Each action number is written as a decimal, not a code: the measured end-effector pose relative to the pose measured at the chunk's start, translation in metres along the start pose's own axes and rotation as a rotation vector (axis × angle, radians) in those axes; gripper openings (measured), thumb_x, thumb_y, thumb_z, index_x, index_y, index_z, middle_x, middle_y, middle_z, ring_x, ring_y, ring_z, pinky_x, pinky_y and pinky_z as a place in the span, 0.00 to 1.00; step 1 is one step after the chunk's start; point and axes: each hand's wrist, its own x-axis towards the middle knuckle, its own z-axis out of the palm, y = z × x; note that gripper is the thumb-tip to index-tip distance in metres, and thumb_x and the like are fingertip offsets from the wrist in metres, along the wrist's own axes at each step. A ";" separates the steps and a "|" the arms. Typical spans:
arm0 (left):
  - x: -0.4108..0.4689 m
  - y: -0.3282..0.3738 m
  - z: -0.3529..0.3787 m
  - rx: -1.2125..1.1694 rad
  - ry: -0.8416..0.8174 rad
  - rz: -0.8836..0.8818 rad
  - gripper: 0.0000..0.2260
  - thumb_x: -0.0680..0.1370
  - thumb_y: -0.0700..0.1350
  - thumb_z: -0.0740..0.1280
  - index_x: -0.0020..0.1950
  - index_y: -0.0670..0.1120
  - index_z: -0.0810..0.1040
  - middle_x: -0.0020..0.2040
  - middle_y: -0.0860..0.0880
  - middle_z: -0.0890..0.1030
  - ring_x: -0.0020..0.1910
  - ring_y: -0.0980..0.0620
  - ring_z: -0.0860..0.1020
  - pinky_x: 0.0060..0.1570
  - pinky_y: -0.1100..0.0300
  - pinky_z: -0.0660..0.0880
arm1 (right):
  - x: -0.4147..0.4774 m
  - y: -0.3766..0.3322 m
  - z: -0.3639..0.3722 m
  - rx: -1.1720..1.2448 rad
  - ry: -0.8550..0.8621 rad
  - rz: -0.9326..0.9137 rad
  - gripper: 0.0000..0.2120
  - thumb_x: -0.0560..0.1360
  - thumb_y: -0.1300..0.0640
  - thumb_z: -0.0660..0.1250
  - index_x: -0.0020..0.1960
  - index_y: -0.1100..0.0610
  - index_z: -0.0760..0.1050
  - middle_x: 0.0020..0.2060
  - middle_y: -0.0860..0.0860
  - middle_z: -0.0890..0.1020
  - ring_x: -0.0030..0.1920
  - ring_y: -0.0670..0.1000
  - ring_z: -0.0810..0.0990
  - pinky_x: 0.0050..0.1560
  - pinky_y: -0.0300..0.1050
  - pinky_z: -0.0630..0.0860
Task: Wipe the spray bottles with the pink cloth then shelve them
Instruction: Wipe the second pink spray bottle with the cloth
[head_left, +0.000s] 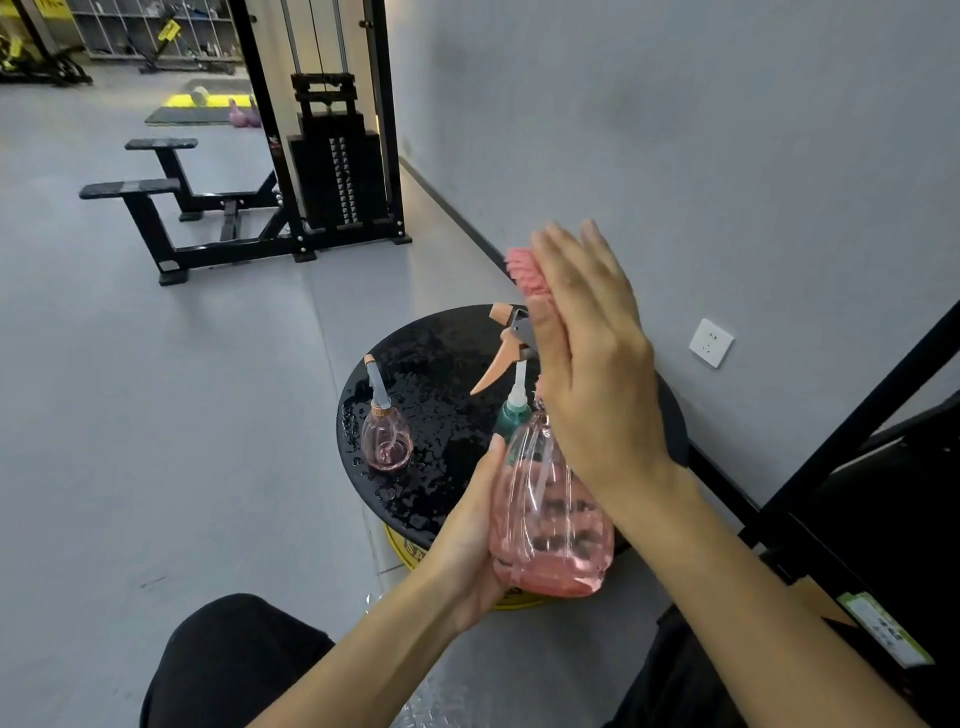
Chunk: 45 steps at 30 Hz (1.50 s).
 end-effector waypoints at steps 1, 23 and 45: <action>-0.001 0.001 0.001 0.002 0.000 -0.001 0.26 0.77 0.63 0.56 0.47 0.49 0.87 0.49 0.45 0.86 0.46 0.46 0.86 0.53 0.48 0.81 | 0.003 -0.001 0.002 -0.028 -0.065 0.005 0.21 0.83 0.56 0.55 0.73 0.62 0.67 0.72 0.56 0.70 0.77 0.56 0.60 0.75 0.37 0.52; -0.011 0.003 0.007 0.029 0.069 0.068 0.22 0.80 0.61 0.55 0.64 0.52 0.78 0.57 0.48 0.85 0.55 0.48 0.84 0.54 0.48 0.79 | -0.021 -0.009 -0.011 -0.378 -0.824 -0.053 0.30 0.82 0.44 0.39 0.79 0.52 0.36 0.78 0.46 0.33 0.76 0.45 0.29 0.77 0.51 0.34; -0.013 -0.006 0.002 -0.022 0.072 0.036 0.22 0.80 0.60 0.54 0.57 0.49 0.82 0.49 0.45 0.87 0.43 0.45 0.86 0.39 0.52 0.83 | -0.009 0.001 -0.014 -0.317 -0.841 0.012 0.28 0.84 0.48 0.44 0.79 0.51 0.34 0.77 0.45 0.33 0.76 0.44 0.31 0.77 0.48 0.34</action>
